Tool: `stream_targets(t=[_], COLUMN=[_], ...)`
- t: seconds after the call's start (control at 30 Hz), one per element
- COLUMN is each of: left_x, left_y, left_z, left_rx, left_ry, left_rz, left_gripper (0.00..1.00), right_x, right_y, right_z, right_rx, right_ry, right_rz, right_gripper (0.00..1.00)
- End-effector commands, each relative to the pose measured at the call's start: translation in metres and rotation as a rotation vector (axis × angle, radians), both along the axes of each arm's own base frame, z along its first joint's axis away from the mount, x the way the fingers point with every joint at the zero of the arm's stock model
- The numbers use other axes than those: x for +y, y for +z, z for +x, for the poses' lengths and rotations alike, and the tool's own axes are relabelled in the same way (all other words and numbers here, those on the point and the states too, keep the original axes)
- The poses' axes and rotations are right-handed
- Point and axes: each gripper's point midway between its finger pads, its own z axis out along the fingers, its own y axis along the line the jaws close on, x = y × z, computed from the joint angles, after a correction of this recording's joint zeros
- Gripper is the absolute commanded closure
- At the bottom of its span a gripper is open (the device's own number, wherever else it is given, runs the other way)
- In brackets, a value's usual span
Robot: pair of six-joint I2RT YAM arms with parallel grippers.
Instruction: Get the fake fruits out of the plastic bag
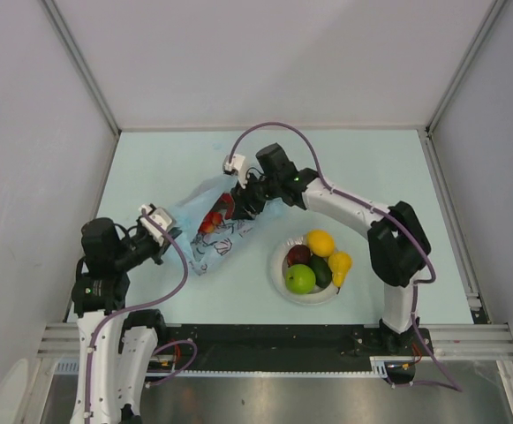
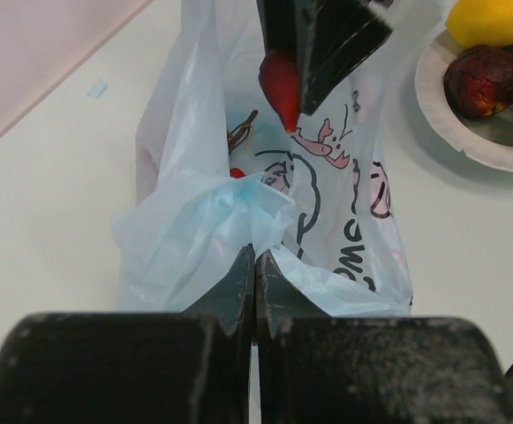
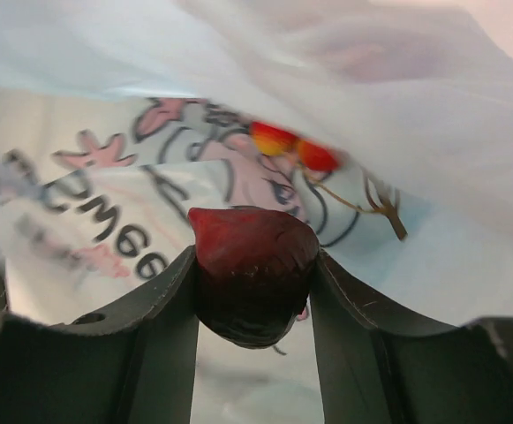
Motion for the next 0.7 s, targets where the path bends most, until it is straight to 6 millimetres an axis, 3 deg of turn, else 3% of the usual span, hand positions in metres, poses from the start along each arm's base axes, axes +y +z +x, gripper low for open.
stream_targets(t=[0.0,0.2,0.33,0.4,0.5,0.53,0.57,0.67], left_x=[-0.005,-0.006,-0.007,-0.007,-0.007,-0.007,-0.007,-0.007], left_y=[0.011,0.011,0.01,0.01,0.011,0.01,0.01,0.012], left_z=[0.004,0.005,0.006,0.006,0.006,0.006,0.007,0.009], left_rx=[-0.054,-0.066,-0.065,-0.059,-0.056,-0.056,-0.056,-0.059], left_ry=[-0.028,-0.034,-0.027,-0.025,-0.03,-0.032,-0.032,-0.03], left_rz=[-0.014,-0.024,-0.041,-0.042,-0.036,-0.032,-0.033,-0.036], left_gripper=[1.0,1.0,1.0,1.0,1.0,1.0,1.0,1.0], right_x=[0.0,-0.025,-0.036,-0.048,-0.083,-0.105,-0.12,-0.163], right_y=[0.051,0.074,0.121,0.129,0.115,0.093,0.09,0.062], right_z=[-0.047,-0.062,-0.059,-0.062,-0.078,-0.089,-0.089,-0.097], right_rx=[-0.068,-0.132,-0.137,-0.194,-0.281,-0.218,-0.299,-0.261], right_ry=[0.266,0.312,0.222,0.242,0.33,0.347,0.388,0.382], right_rz=[0.101,0.104,0.217,0.202,0.07,-0.012,-0.058,-0.176], right_gripper=[0.7,0.7,0.69,0.69,0.69,0.69,0.69,0.68])
